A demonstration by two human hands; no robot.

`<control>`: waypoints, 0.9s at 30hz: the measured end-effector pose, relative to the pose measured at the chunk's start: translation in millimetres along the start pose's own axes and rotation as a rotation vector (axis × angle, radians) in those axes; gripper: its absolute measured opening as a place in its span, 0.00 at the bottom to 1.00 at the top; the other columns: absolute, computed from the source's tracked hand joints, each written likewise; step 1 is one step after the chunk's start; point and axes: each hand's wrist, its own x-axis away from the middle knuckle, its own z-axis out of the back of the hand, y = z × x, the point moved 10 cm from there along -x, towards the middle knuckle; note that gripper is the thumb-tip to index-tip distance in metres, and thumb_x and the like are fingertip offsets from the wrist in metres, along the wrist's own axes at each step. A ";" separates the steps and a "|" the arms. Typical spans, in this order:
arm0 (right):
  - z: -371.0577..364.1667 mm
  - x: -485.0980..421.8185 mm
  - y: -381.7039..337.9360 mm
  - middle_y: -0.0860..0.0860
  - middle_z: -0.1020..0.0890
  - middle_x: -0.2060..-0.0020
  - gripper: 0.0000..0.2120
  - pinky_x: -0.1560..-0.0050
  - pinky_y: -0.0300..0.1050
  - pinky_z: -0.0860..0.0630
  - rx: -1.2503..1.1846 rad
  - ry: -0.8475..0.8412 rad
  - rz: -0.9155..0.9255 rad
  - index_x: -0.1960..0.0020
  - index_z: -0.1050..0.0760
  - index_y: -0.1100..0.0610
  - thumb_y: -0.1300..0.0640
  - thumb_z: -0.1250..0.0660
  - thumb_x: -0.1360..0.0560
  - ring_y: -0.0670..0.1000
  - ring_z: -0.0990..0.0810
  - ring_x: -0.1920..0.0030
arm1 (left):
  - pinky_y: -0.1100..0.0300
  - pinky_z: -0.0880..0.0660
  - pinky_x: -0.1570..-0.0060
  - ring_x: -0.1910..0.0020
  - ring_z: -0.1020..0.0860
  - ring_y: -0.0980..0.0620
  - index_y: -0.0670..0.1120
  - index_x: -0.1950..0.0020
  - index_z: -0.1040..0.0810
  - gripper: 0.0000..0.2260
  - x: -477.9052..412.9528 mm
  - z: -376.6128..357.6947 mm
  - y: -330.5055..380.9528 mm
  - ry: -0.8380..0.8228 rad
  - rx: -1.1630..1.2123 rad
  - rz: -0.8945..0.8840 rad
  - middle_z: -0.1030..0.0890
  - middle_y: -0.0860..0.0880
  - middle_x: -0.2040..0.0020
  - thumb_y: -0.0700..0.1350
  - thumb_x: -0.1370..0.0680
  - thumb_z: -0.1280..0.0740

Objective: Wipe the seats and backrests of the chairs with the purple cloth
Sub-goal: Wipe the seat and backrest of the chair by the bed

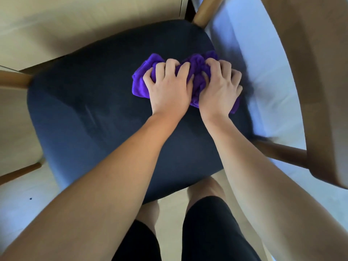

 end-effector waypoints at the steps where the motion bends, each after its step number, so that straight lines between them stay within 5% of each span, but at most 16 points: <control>1: -0.5 3.9 -1.4 0.46 0.27 0.34 0.17 0.45 0.52 0.33 0.000 0.001 0.003 0.32 0.28 0.46 0.56 0.41 0.19 0.56 0.31 0.36 | 0.46 0.38 0.36 0.38 0.29 0.45 0.52 0.34 0.25 0.16 3.6 0.8 -2.2 0.000 -0.002 -0.005 0.25 0.50 0.38 0.53 0.18 0.45; 8: -9.0 42.9 -31.9 0.45 0.26 0.35 0.15 0.46 0.53 0.34 0.038 -0.022 0.080 0.33 0.27 0.45 0.49 0.44 0.17 0.56 0.30 0.37 | 0.43 0.33 0.39 0.43 0.26 0.44 0.53 0.36 0.24 0.14 45.8 16.3 -40.3 0.073 -0.076 0.057 0.23 0.49 0.41 0.51 0.18 0.43; 17: -52.1 111.0 -133.9 0.46 0.26 0.33 0.16 0.41 0.59 0.34 -0.003 -0.077 0.420 0.33 0.26 0.46 0.47 0.43 0.18 0.58 0.31 0.34 | 0.34 0.35 0.36 0.39 0.27 0.40 0.54 0.36 0.24 0.14 126.8 40.0 -157.3 0.217 -0.095 0.379 0.25 0.47 0.36 0.46 0.22 0.34; 27: -96.6 173.9 -270.3 0.48 0.24 0.35 0.14 0.42 0.61 0.34 -0.064 -0.124 0.720 0.35 0.24 0.47 0.48 0.42 0.17 0.60 0.30 0.36 | 0.40 0.35 0.41 0.36 0.33 0.41 0.58 0.34 0.28 0.12 185.0 53.4 -291.3 0.348 0.097 0.958 0.29 0.49 0.34 0.53 0.17 0.41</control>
